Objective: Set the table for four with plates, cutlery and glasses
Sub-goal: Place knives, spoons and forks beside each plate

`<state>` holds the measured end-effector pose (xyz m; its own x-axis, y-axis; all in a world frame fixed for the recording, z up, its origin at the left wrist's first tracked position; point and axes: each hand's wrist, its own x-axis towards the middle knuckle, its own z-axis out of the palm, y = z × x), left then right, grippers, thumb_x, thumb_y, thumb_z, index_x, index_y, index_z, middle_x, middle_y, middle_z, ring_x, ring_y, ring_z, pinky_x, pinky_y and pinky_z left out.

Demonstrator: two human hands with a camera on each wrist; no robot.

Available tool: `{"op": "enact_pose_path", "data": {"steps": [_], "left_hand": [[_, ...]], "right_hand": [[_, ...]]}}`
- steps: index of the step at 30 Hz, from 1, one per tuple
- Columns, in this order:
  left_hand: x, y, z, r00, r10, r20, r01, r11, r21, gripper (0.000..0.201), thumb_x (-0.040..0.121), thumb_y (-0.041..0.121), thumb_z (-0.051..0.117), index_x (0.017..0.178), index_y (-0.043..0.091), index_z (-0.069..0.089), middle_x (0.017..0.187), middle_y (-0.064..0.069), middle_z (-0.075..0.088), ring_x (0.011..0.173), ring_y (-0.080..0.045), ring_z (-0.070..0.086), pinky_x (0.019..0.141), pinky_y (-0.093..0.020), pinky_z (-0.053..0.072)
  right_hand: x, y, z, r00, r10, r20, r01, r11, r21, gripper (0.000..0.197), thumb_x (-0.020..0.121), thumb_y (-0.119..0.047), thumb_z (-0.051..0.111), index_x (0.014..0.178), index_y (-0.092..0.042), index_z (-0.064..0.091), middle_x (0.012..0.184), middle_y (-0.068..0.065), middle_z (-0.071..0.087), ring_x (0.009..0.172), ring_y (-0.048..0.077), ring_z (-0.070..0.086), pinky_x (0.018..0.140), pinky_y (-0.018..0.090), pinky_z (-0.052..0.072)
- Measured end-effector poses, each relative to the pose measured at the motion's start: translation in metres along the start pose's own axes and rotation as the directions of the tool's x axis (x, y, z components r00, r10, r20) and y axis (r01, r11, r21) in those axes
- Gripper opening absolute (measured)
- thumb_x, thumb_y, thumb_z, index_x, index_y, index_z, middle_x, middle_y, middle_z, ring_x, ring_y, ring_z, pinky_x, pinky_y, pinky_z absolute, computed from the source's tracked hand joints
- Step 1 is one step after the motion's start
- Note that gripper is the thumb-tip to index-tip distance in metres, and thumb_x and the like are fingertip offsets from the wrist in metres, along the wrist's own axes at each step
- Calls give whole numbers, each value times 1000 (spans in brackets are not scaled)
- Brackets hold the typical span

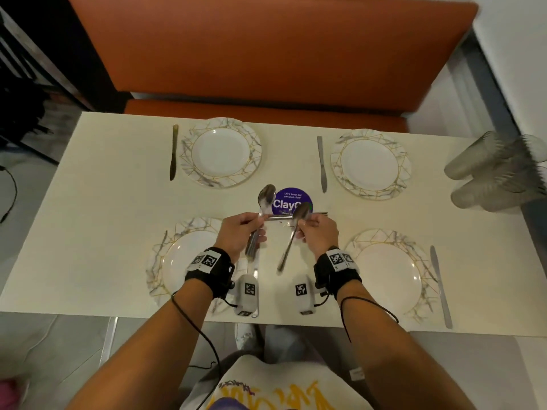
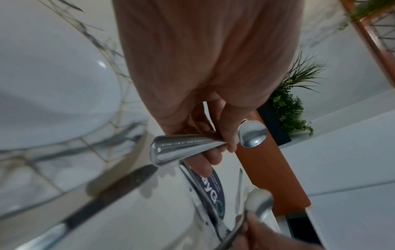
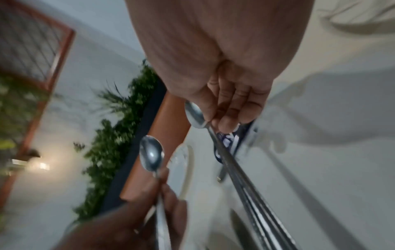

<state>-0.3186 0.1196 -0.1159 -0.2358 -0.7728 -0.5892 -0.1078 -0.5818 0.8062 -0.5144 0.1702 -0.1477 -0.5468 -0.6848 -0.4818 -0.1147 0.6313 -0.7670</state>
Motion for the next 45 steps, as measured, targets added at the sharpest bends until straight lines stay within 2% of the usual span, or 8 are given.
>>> {"op": "enact_pose_path", "data": {"steps": [4,7,15,20,24,36,40,45], "left_hand": [[-11,-20,-29,999,-5,-34,7,999,38,17,99,11,67,111,4,77,92,-12,75,84,-26,70,81,-39,64],[-21,-27,-41,999,-10,-32,10,1000,27,16,99,9,65,110,3,76,93,-15,73,83,-25,68,86,-45,63],[-29,-35,-55,1000,11,-26,-11,1000,8,18,99,14,67,110,2,76,95,-18,72,84,-28,68,84,-43,63],[-28,-38,-57,999,20,-37,-19,999,31,17,98,19,69,105,7,78,102,-27,73,81,-27,66,83,-46,61],[-26,-40,-55,998,35,-50,-32,998,59,15,99,18,68,104,10,78,101,-21,75,80,-21,68,87,-41,60],[-26,-47,-45,998,20,-58,-17,998,57,19,90,16,78,109,11,79,99,-11,80,89,-21,72,92,-45,58],[-27,-46,-36,1000,2,-11,-1,998,61,21,89,16,79,108,7,78,102,-14,78,86,-23,71,75,-34,61],[-30,-46,-11,996,5,85,-19,986,163,19,88,20,81,102,7,77,96,-16,78,80,-21,69,68,-28,60]], "right_hand": [[-24,38,29,999,22,42,-12,974,-225,10,85,-15,72,96,-16,71,91,2,75,78,20,72,74,31,60],[-39,49,44,998,-20,53,39,929,-369,11,89,-16,72,99,-11,70,92,0,68,80,15,59,70,20,46],[-50,53,42,998,-50,44,64,898,-434,45,92,-23,68,131,-19,45,104,12,67,97,28,66,79,33,51],[-69,77,30,935,-276,221,354,743,-569,55,92,-21,66,142,-29,44,116,4,58,106,22,56,93,39,52],[-81,98,31,888,-313,337,460,610,-645,60,95,-27,63,151,-30,40,117,6,50,109,25,51,98,39,50],[-88,96,46,880,-311,360,474,643,-602,60,94,-28,65,150,-28,42,118,7,49,110,27,51,99,42,48],[-86,94,40,888,-319,332,453,733,-508,54,94,-21,62,146,-27,47,110,5,52,101,24,54,95,41,49],[-82,72,18,928,-343,145,370,891,-263,28,99,-18,56,126,-20,63,103,0,66,88,15,61,83,24,49]]}}
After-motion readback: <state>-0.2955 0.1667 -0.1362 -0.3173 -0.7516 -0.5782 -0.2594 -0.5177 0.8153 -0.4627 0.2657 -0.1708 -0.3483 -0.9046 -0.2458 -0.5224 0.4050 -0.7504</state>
